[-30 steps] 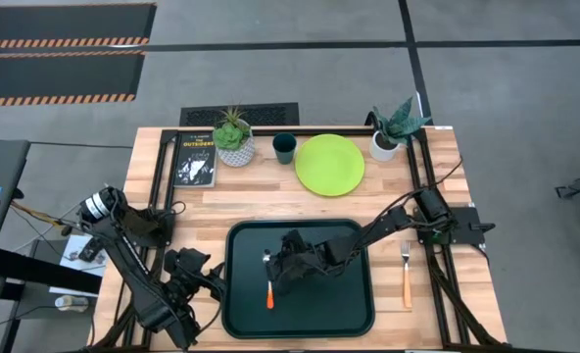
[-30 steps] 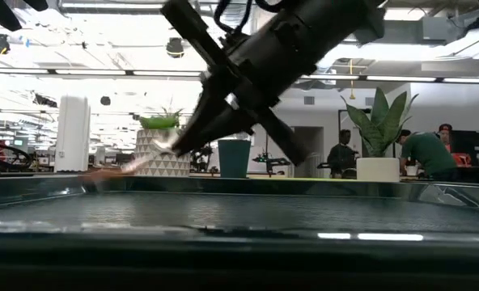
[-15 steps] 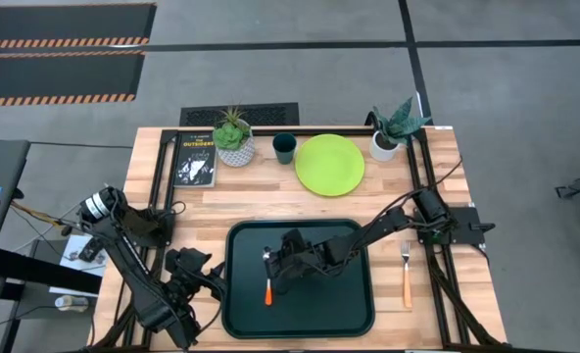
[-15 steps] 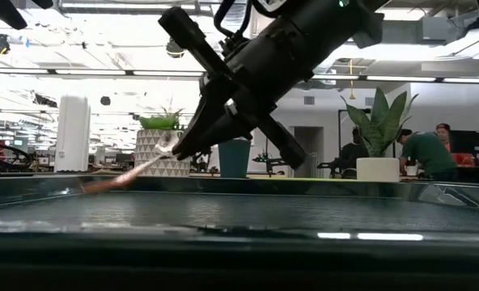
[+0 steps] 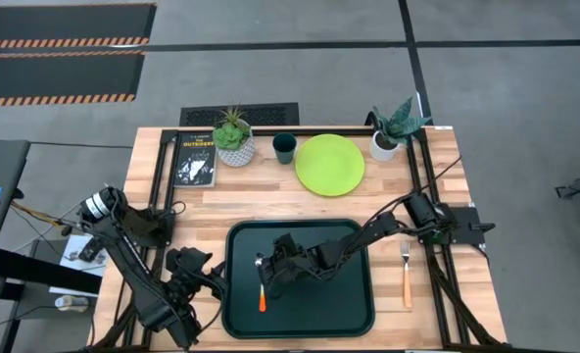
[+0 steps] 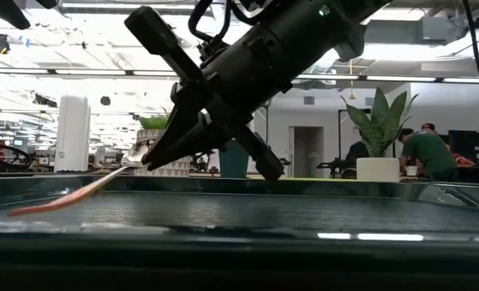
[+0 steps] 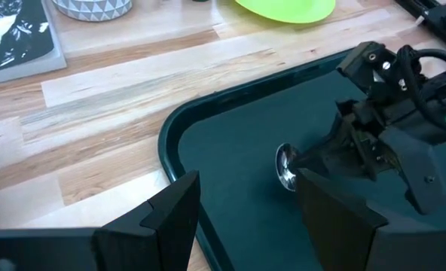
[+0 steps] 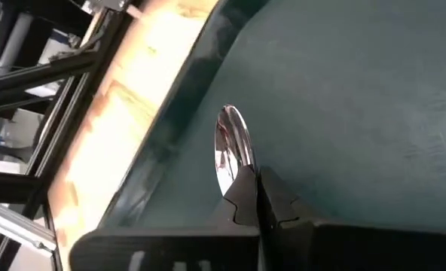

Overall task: Pick and place plate/cup/fork/spoon on tray
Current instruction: Put the orange spoon on the left side of the black serving tray

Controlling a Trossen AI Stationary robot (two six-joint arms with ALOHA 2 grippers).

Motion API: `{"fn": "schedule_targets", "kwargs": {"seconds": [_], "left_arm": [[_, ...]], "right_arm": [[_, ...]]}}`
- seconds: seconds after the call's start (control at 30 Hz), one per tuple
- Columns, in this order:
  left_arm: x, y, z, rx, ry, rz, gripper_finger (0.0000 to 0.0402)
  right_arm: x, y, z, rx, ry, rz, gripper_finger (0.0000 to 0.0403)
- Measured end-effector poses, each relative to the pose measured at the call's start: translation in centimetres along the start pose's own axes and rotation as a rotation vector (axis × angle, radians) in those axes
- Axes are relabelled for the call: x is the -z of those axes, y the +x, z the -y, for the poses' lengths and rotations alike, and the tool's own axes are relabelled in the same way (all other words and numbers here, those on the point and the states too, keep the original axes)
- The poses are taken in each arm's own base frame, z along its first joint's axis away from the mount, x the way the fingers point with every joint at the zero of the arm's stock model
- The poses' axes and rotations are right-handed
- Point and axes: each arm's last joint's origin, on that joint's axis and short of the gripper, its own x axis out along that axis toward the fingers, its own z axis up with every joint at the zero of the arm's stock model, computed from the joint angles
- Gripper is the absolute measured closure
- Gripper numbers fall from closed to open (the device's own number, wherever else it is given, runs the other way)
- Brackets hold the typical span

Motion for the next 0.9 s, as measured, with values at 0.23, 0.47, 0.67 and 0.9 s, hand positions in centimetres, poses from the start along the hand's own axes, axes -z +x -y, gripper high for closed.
{"fn": "schedule_targets", "kwargs": {"seconds": [0.23, 0.47, 0.67, 0.9], "left_arm": [[-0.01, 0.00, 0.00, -0.001, 0.004, 0.000, 0.0196], [-0.01, 0.00, 0.00, -0.001, 0.005, 0.000, 0.0196], [-0.01, 0.00, 0.00, -0.001, 0.005, 0.000, 0.0196], [-0.01, 0.00, 0.00, -0.001, 0.005, 0.000, 0.0196]], "right_arm": [[-0.26, 0.13, 0.20, 0.014, 0.003, 0.003, 0.0401], [-0.15, 0.09, 0.59, 0.058, -0.012, 0.005, 0.0398], [-0.14, 0.09, 0.63, 0.061, -0.020, 0.004, 0.0383], [-0.09, 0.08, 0.80, 0.078, -0.031, -0.002, 0.0356]]}}
